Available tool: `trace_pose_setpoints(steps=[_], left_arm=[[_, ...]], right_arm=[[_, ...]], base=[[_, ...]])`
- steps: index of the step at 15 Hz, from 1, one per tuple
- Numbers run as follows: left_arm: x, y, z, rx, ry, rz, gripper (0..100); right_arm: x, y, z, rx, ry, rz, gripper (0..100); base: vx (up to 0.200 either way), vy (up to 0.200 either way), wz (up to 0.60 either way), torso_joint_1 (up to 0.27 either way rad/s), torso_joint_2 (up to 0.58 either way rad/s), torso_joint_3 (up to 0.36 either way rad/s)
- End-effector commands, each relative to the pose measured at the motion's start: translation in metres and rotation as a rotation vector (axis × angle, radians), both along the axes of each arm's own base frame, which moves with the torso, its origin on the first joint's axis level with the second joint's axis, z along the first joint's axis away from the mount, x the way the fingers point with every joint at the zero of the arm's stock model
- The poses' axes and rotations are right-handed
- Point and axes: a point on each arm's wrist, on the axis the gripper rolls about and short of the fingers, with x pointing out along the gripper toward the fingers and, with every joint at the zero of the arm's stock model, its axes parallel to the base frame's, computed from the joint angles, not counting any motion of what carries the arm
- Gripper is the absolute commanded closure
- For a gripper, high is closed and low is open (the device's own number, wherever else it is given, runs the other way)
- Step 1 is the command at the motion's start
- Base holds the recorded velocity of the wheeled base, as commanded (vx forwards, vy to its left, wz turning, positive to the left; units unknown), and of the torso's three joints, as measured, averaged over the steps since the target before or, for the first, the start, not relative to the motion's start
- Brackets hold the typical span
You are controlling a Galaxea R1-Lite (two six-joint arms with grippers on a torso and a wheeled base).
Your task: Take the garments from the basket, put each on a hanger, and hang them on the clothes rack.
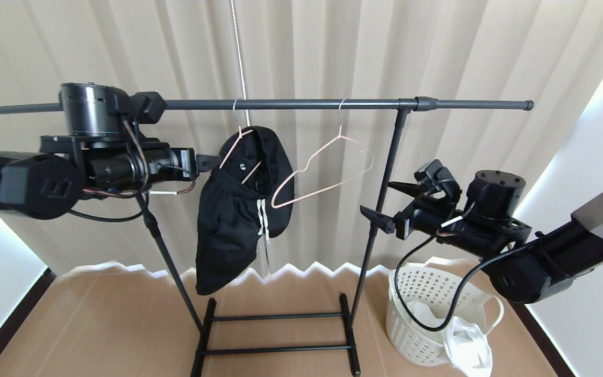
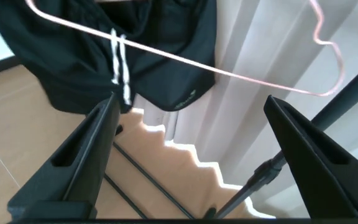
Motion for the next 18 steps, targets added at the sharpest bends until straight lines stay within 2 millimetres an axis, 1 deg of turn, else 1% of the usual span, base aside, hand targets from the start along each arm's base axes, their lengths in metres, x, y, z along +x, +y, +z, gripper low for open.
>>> trace_pose_setpoints(steps=[1, 2, 3, 5, 6, 7, 9, 11, 12, 13, 14, 15, 16, 17, 18], left_arm=[[-0.089, 0.015, 0.027, 0.015, -0.065, -0.012, 0], [-0.131, 0.023, 0.021, 0.020, -0.069, -0.013, 0], [-0.153, 0.027, 0.015, 0.021, -0.071, -0.012, 0], [-0.187, 0.033, -0.001, 0.025, -0.065, -0.015, 0], [-0.195, 0.034, -0.006, 0.025, -0.062, -0.016, 0], [-0.215, 0.038, -0.016, 0.026, -0.065, -0.017, 0], [-0.245, 0.044, -0.035, 0.024, -0.069, -0.013, 0], [-0.274, 0.049, -0.059, 0.023, -0.074, -0.013, 0], [-0.284, 0.051, -0.070, 0.023, -0.075, -0.013, 0], [-0.296, 0.053, -0.082, 0.018, -0.085, -0.013, 0], [-0.301, 0.054, -0.087, 0.014, -0.090, -0.011, 0], [-0.309, 0.055, -0.099, 0.014, -0.090, -0.008, 0], [-0.316, 0.057, -0.107, 0.014, -0.101, -0.004, 0], [-0.320, 0.057, -0.112, 0.013, -0.109, -0.004, 0], [-0.331, 0.059, -0.125, 0.009, -0.136, 0.000, 0]], right_arm=[[-0.026, -0.012, 0.053, 0.094, -0.067, -0.015, 0], [-0.060, -0.026, 0.078, 0.150, -0.012, -0.038, 0], [-0.083, -0.032, 0.085, 0.148, 0.021, -0.050, 0], [-0.116, -0.042, 0.083, 0.138, 0.054, -0.083, 0], [-0.125, -0.044, 0.080, 0.135, 0.061, -0.096, 0], [-0.145, -0.050, 0.075, 0.130, 0.071, -0.120, 0], [-0.181, -0.059, 0.064, 0.121, 0.087, -0.138, 0], [-0.210, -0.067, 0.048, 0.085, 0.098, -0.178, 0], [-0.222, -0.071, 0.038, 0.075, 0.114, -0.197, 0], [-0.240, -0.076, 0.027, 0.068, 0.130, -0.210, 0], [-0.249, -0.078, 0.021, 0.064, 0.136, -0.210, 0], [-0.263, -0.082, 0.013, 0.051, 0.128, -0.210, 0], [-0.270, -0.084, 0.016, 0.052, 0.083, -0.207, 0], [-0.274, -0.085, 0.017, 0.054, 0.073, -0.208, 0], [-0.293, -0.090, 0.012, 0.042, 0.097, -0.238, 0]], base=[[0.000, 0.000, 0.00, 0.000, 0.00, 0.000], [0.000, 0.000, 0.00, 0.000, 0.00, 0.000], [0.000, 0.000, 0.00, 0.000, 0.00, 0.000], [0.000, 0.000, 0.00, 0.000, 0.00, 0.000], [0.000, 0.000, 0.00, 0.000, 0.00, 0.000], [0.000, 0.000, 0.00, 0.000, 0.00, 0.000], [0.000, 0.000, 0.00, 0.000, 0.00, 0.000], [0.000, 0.000, 0.00, 0.000, 0.00, 0.000], [0.000, 0.000, 0.00, 0.000, 0.00, 0.000], [0.000, 0.000, 0.00, 0.000, 0.00, 0.000], [0.000, 0.000, 0.00, 0.000, 0.00, 0.000], [0.000, 0.000, 0.00, 0.000, 0.00, 0.000], [0.000, 0.000, 0.00, 0.000, 0.00, 0.000], [0.000, 0.000, 0.00, 0.000, 0.00, 0.000], [0.000, 0.000, 0.00, 0.000, 0.00, 0.000]])
